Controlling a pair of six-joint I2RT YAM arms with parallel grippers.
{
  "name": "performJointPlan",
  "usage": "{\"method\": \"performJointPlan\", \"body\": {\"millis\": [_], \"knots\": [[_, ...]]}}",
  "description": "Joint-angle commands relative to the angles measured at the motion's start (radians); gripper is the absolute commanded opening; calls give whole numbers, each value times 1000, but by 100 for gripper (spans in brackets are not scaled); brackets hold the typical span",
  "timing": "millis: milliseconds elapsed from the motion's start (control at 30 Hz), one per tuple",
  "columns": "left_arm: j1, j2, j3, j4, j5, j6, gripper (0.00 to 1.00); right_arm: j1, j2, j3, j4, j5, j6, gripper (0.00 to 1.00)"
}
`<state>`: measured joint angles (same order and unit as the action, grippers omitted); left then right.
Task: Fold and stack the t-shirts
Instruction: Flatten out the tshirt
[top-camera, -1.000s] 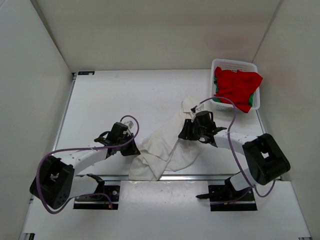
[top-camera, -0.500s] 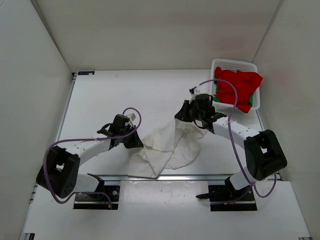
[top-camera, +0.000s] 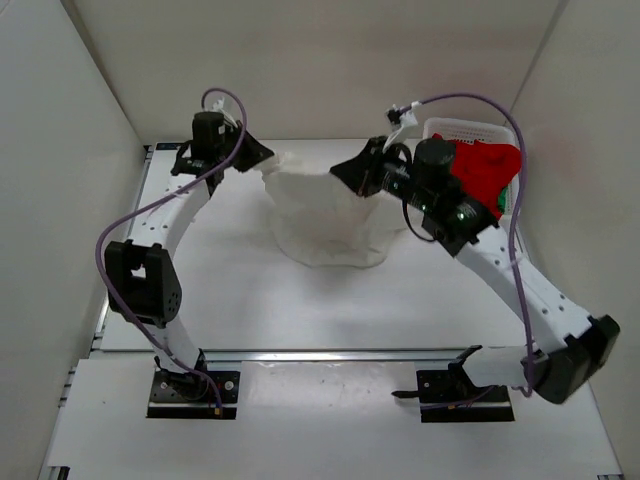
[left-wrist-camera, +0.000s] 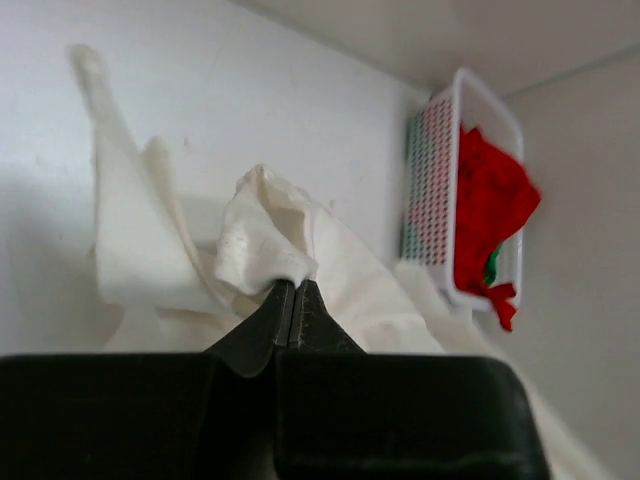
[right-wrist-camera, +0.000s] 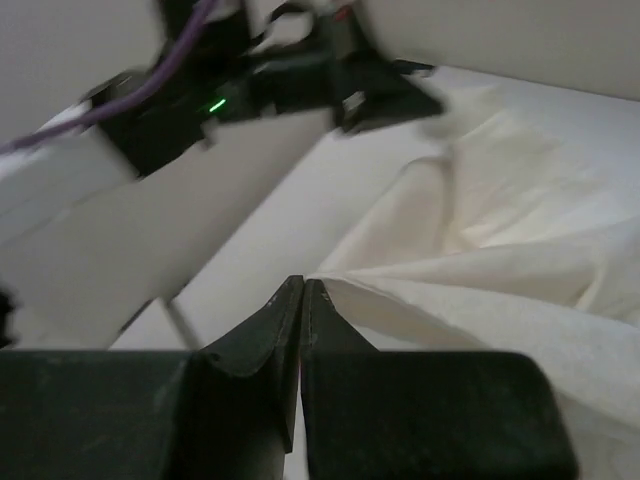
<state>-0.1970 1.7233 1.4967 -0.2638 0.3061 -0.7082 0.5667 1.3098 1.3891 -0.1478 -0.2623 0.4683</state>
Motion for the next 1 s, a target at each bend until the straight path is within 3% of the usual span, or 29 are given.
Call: {"method": "performJointPlan", "body": {"millis": [0,100,233,300,333,400,433,467,600,700,767,867,967], "knots": [[36,-1,155,-74,30,-2,1,195,-130,-97,-24,49,33,0],[88,-1,160,-109,44,18,4,326,-168,-365,40,-14,134,0],[155,-57,94,-149,-22,74,6,367,-66,-464,27,-155,150,3],[183,-57,106,-184,-42,114,5,352,-59,-473,28,-144,122,3],[189,-45,147,-224,-62,134,3,331,-73,-516,65,-143,124,19],[179,-24,198,-271,-105,168,5,271,-102,-547,93,-159,118,40],[162,-8,215,-291,-140,180,6,236,-119,-561,112,-152,90,46],[154,-8,220,-296,-183,188,11,210,-127,-596,110,-131,86,53],[84,44,192,-321,-243,243,34,2,-117,-706,105,-8,70,53],[97,-40,-12,-279,-194,228,68,-114,-61,-769,178,0,78,51],[117,-173,-238,-212,-196,214,82,-158,-38,-786,221,75,61,52],[134,-331,-389,-202,-254,208,90,-223,35,-760,252,57,17,58],[105,-441,-553,-218,-254,222,89,-286,123,-725,327,-44,1,63]]}}
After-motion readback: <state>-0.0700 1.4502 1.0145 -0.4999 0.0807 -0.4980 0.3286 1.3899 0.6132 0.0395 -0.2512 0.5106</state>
